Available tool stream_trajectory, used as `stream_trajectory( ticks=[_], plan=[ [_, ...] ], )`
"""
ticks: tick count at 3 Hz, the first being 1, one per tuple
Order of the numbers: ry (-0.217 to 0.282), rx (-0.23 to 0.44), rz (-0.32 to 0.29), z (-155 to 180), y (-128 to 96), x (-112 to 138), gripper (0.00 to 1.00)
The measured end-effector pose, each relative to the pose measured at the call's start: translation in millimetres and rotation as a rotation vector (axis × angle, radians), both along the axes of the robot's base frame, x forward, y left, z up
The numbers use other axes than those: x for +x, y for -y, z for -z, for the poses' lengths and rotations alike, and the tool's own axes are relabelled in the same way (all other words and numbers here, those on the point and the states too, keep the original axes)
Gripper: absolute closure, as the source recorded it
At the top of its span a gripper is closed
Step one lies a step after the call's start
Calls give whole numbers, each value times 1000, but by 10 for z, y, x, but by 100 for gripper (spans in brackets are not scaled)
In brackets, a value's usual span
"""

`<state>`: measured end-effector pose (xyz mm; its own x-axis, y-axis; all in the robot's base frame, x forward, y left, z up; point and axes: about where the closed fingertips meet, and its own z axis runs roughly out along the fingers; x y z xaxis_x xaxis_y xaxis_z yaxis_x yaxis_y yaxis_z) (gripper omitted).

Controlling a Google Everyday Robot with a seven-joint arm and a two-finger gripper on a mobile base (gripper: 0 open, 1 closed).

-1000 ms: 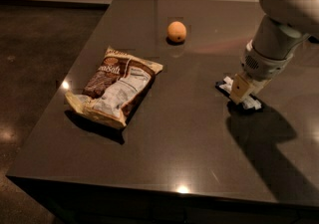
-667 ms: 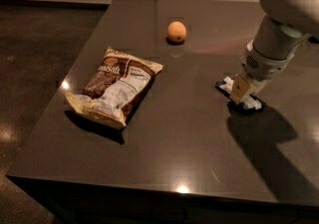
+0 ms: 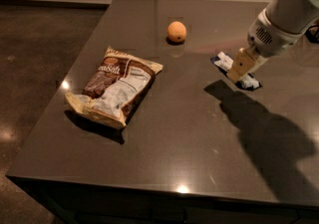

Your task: Pick rxbar blueberry

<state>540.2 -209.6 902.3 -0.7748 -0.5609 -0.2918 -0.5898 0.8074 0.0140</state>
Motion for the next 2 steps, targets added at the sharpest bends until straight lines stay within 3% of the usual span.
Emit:
stream_trajectory(
  ticks=[2],
  plan=[
    [84, 52, -97, -477, -214, -7, 100]
  ],
)
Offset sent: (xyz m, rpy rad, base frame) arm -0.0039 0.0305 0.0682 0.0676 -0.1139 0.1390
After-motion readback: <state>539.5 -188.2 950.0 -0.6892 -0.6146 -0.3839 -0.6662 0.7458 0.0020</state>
